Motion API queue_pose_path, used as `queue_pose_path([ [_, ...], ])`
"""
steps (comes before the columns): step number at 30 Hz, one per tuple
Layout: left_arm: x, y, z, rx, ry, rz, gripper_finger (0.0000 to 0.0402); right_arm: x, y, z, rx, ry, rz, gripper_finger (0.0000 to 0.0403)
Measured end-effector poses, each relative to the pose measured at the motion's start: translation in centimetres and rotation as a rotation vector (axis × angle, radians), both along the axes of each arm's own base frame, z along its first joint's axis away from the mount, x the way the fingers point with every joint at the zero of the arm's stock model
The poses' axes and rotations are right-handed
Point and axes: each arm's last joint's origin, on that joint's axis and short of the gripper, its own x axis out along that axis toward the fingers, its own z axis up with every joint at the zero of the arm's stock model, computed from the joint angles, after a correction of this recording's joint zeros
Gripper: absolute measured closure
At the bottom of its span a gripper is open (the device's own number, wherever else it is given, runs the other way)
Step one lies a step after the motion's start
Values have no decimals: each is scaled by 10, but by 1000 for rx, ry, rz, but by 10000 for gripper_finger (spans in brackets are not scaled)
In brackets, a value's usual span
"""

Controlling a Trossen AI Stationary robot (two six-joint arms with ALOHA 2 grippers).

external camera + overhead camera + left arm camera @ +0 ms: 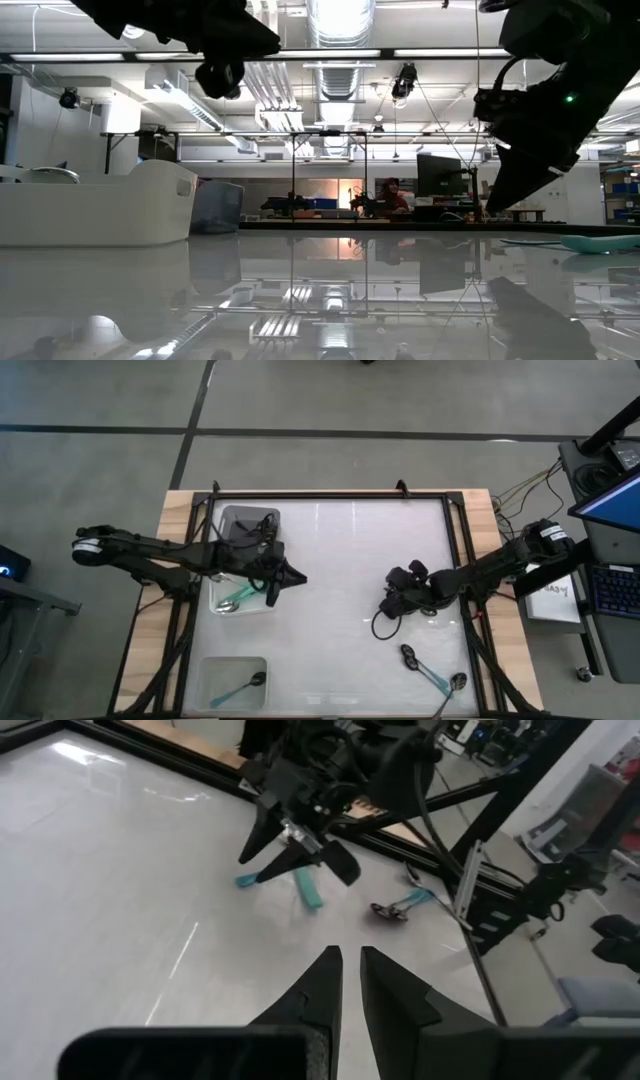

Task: Sort silverware by color (type)
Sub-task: Put the black spoon into the black bin

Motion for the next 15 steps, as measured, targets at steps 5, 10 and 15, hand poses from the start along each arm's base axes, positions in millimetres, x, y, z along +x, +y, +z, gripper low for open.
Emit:
queue_pose_path([
  [5,0,-1,2,1,-16,3,378,1,1,0,36,-10,-11,257],
  [10,1,0,3,1,-30,4,378,0,6,-2,182,67,124,257],
  [15,1,0,3,1,-32,4,378,-1,10,-3,291,117,227,257],
])
